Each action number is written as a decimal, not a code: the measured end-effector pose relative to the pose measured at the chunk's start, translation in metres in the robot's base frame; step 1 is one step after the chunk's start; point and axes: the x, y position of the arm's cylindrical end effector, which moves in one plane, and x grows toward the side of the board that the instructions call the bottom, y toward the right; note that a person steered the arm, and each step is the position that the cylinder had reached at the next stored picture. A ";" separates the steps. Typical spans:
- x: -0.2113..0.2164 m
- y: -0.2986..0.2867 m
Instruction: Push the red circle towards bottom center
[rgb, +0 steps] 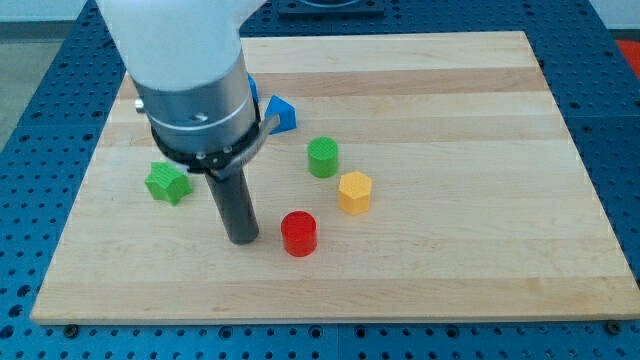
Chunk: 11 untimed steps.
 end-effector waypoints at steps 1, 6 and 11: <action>-0.016 0.011; 0.010 -0.034; 0.014 0.104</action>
